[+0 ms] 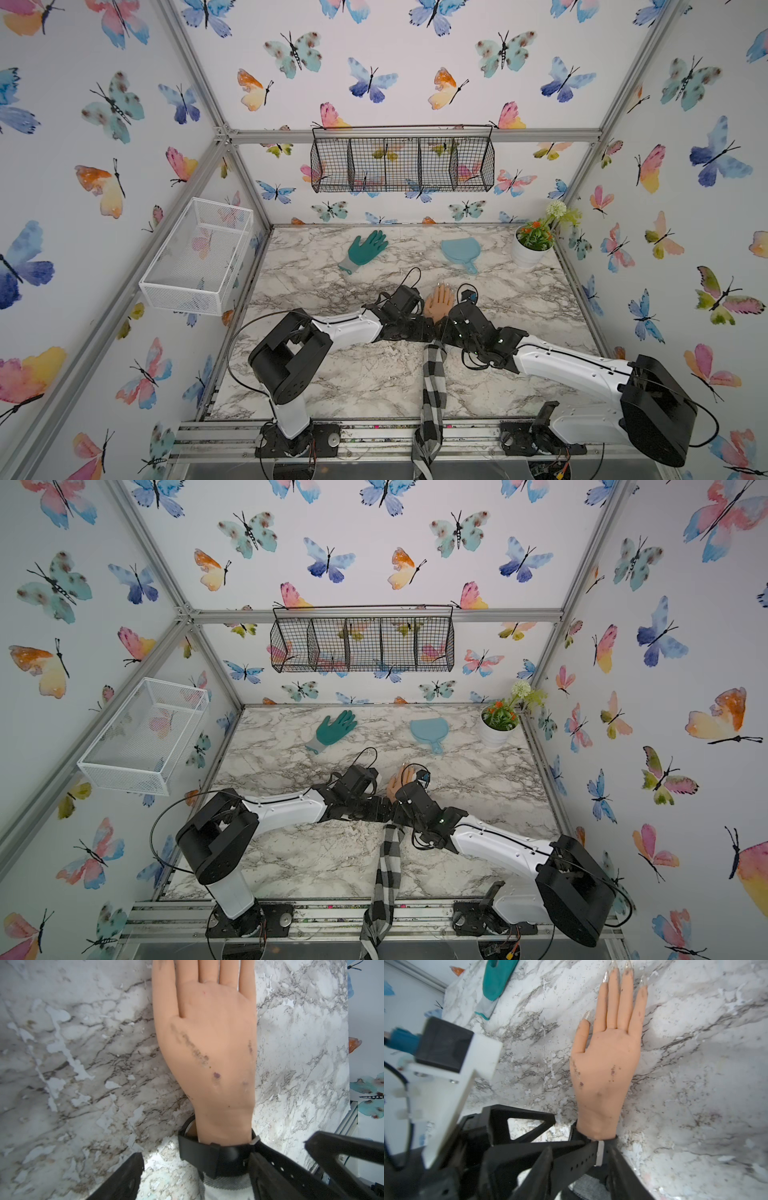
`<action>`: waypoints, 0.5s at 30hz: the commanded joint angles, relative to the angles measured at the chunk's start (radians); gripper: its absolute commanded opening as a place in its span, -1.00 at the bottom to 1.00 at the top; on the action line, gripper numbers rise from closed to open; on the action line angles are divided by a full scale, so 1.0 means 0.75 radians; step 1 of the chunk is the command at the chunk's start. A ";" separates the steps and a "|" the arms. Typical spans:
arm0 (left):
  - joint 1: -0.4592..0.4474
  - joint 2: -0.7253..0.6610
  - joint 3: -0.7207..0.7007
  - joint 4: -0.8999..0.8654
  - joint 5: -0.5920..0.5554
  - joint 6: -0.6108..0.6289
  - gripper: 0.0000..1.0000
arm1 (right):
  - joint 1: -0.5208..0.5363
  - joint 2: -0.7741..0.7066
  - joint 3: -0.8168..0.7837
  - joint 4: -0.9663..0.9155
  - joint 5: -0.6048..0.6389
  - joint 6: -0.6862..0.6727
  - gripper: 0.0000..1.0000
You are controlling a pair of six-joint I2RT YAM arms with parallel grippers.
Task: Take off the watch
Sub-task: Untie the watch from the hand.
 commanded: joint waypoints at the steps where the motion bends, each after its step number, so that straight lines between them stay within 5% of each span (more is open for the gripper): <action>1: 0.011 0.000 -0.035 -0.056 -0.034 0.008 0.62 | 0.001 -0.053 0.008 -0.022 0.016 0.016 0.18; 6: 0.041 -0.023 -0.061 -0.055 -0.026 -0.003 0.62 | -0.001 -0.110 -0.065 0.065 -0.021 0.057 0.47; 15: 0.079 -0.053 -0.078 -0.067 -0.040 0.018 0.62 | -0.111 -0.131 -0.282 0.461 -0.287 0.133 0.50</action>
